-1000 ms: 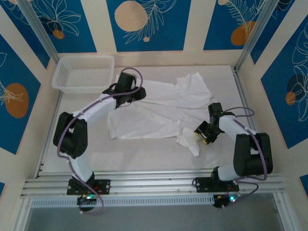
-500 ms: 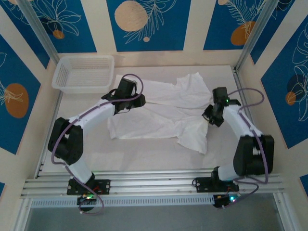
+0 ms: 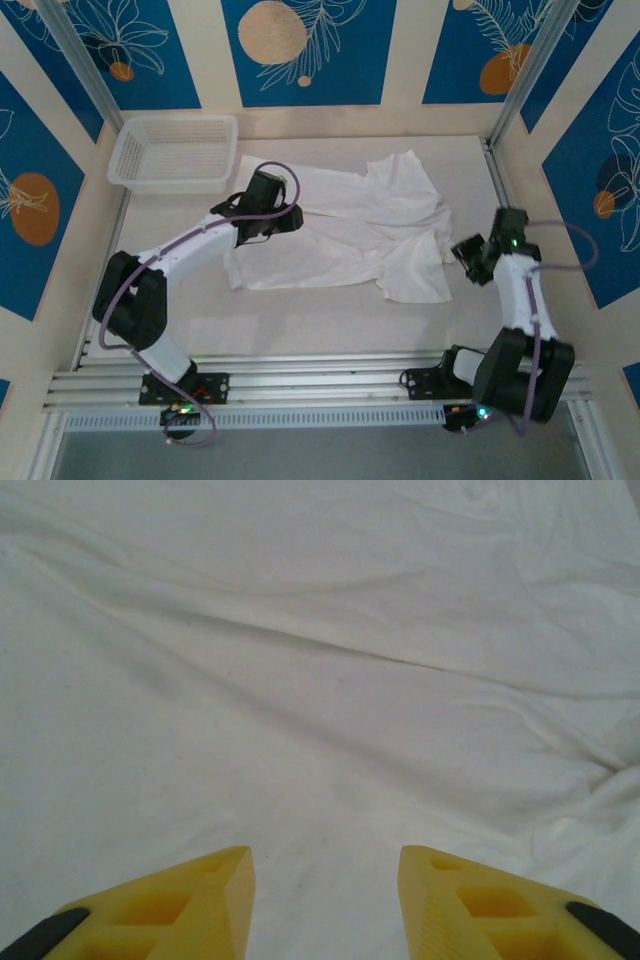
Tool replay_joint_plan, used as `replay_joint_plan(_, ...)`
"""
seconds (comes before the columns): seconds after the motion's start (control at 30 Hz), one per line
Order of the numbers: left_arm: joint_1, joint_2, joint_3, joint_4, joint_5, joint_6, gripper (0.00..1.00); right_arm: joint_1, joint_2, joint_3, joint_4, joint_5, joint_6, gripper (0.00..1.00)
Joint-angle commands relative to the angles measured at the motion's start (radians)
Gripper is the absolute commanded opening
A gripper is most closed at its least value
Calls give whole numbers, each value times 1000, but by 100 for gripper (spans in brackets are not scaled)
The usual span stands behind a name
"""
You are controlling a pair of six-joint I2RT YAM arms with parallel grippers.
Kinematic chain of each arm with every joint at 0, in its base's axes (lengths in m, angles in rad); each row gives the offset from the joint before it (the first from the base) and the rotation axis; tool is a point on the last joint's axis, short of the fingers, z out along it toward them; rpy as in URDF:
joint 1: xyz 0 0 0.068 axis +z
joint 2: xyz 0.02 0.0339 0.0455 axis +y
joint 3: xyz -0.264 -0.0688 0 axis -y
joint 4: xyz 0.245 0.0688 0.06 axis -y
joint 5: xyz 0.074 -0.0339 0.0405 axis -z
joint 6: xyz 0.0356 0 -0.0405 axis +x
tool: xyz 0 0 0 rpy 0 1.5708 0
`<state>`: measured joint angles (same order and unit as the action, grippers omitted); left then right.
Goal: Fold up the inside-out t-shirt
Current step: Smooth out the T-shirt at the center of the table, then flatten out the T-shirt at the center of the table.
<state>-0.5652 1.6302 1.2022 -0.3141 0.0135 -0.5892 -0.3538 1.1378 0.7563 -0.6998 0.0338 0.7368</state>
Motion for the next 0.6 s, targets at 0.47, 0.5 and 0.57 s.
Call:
replay_joint_plan(0.47, -21, -82, -98, -5, -35, 25, 43, -100, 207, -147, 119, -225, -68, 43)
replay_joint_plan(0.5, -21, -84, -98, -5, -37, 26, 43, -100, 207, -143, 108, -200, -60, 43)
replay_joint_plan(0.57, -20, -87, -98, -14, -42, 29, 43, -98, 188, -139, 76, -148, -38, 45)
